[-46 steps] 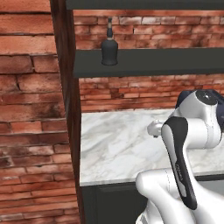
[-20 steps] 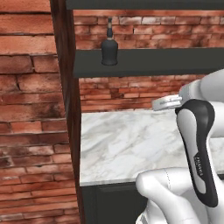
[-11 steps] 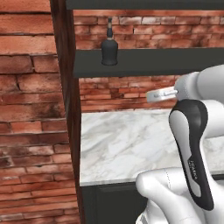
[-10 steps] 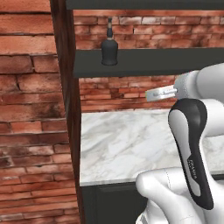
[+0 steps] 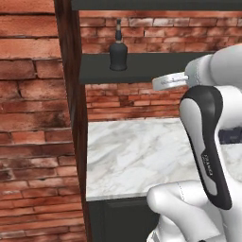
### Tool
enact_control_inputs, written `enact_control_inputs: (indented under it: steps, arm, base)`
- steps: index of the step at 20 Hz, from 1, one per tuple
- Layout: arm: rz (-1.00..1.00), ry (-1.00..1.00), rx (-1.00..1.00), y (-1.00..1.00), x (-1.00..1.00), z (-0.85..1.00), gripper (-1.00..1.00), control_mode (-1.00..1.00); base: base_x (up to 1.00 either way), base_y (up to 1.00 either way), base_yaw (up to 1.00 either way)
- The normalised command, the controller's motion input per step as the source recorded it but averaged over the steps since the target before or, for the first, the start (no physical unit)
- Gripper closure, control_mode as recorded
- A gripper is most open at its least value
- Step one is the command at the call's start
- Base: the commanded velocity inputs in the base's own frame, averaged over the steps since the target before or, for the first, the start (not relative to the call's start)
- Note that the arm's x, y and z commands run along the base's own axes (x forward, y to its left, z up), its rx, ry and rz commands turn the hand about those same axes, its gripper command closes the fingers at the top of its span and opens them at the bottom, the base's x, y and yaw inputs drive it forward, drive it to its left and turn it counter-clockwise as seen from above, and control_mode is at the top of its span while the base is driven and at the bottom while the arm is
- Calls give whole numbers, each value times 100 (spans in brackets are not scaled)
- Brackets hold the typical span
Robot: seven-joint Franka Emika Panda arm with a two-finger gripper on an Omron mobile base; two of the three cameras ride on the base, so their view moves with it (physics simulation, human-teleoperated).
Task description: Get the candle and the liquor from the cabinet and move them to the dining counter.
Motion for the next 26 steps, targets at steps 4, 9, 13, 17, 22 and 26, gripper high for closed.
enact_control_inputs:
  steps: [4,9,13,17,22,26]
  arm:
    - [0,-7,0,7,13,38,-100,-100]
    - [0,-14,0,9,26,22,-100,-100]
    - [0,-6,0,11,35,20,-100,-100]
    - [0,-1,0,10,45,15,-100,-100]
    - [0,0,0,6,53,8,-100,-100]
    - [0,0,0,6,50,12,-100,-100]
  base:
    - [0,0,0]
    - [0,0,0]
    - [0,0,0]
    - [0,0,0]
    - [0,0,0]
    - [0,0,0]
